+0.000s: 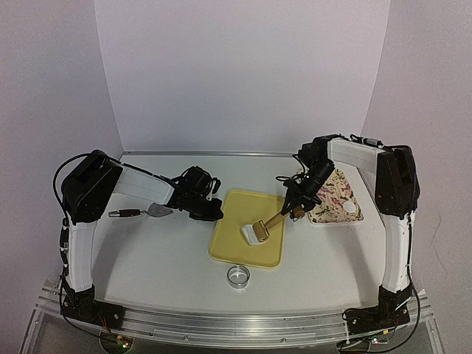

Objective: Roll out the dumpling wrappers from the dough

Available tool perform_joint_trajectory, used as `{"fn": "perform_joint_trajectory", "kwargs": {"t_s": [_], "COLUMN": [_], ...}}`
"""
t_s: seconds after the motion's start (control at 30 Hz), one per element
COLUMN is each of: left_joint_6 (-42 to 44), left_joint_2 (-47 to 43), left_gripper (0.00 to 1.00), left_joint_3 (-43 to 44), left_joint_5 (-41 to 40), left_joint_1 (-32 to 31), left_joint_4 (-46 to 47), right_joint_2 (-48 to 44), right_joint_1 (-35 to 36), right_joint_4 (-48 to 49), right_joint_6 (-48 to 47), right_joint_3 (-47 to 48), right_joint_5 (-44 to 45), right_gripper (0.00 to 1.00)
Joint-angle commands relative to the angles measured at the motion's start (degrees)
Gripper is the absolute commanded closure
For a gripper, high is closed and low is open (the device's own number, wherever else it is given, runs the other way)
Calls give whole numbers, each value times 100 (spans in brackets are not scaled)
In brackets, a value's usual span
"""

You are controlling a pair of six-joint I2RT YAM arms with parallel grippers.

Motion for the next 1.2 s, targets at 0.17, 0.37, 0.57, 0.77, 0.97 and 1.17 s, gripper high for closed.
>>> {"fn": "perform_joint_trajectory", "kwargs": {"t_s": [0.17, 0.37, 0.57, 0.77, 0.97, 1.17], "left_joint_6": [176, 169, 158, 163, 165, 159], "left_joint_2": [33, 23, -4, -12, -27, -38], "left_gripper": [100, 100, 100, 100, 100, 100], "left_joint_3": [-339, -356, -393, -382, -387, -395], "left_joint_5": [-441, -443, -462, -463, -477, -490], "left_joint_1": [298, 302, 308, 309, 309, 311], "left_joint_4": [-1280, -1271, -1268, -1271, -1277, -1272], "right_joint_2": [507, 490, 456, 451, 428, 378], "right_joint_1": [-334, -357, -393, -413, -426, -463], "right_joint_4": [-590, -587, -589, -589, -590, -592], "right_joint_6": [221, 219, 208, 204, 195, 186], "right_joint_3": [-561, -605, -622, -624, -657, -706], "right_joint_5": [3686, 3728, 3751, 3769, 3812, 3846], "right_gripper": [100, 100, 100, 100, 100, 100]}}
